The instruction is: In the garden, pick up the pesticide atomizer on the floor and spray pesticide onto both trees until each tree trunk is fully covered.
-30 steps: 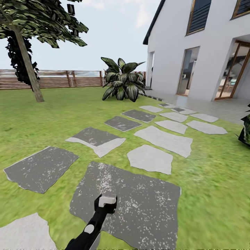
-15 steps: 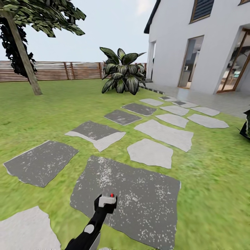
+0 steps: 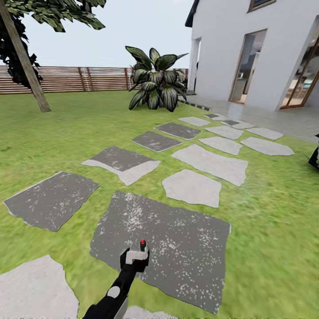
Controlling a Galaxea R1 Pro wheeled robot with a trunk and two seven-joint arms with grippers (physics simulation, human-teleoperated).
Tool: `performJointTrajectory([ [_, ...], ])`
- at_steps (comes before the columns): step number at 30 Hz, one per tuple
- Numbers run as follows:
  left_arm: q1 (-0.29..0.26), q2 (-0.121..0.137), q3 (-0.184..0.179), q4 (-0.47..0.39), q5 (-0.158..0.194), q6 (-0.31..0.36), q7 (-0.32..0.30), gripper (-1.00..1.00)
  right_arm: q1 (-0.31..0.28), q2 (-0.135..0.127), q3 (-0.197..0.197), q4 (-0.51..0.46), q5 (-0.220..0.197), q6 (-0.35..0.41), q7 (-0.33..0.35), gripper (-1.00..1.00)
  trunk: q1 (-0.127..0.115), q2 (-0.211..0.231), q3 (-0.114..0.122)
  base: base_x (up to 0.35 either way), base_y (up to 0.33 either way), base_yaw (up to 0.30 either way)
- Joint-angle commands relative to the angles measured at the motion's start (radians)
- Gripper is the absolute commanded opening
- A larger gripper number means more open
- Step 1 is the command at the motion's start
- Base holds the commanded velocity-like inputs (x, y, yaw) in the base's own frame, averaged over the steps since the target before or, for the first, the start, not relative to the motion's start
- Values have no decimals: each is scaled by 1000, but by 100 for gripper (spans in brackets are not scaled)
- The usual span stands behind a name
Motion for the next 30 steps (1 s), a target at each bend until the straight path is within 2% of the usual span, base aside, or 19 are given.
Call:
performJointTrajectory([
  [1, 0, 0, 2, 0, -6, -3, 0, 100, -1, 0, -2, 0, 0, -5, 0, 100, 0, -1, -5, 0, 0, 0],
  [12, 0, 0, 2, -5, -4, -4, 0, 100, -1, -1, -2, 0, 0, -5, 0, 100, 5, -3, -47, 0, 0, 0],
  [16, -1, 0, 2, -5, -4, -4, 0, 100, -1, -1, -2, 0, 0, -5, 0, 100, 5, -3, -47, 0, 0, 0],
  [20, -1, 0, 2, -7, -4, -4, 0, 100, -1, -1, -2, 0, 0, -5, 0, 100, 7, -4, -63, 0, 0, 0],
  [23, -1, 0, 2, -8, -4, -4, 0, 100, 0, -1, -2, 0, 0, -5, 0, 100, 7, -4, -63, 0, 0, 0],
  [30, 0, 0, 2, -10, -3, -4, 1, 100, -1, -1, -3, 0, 0, -5, 0, 100, 9, -5, -82, 0, 0, 0],
])
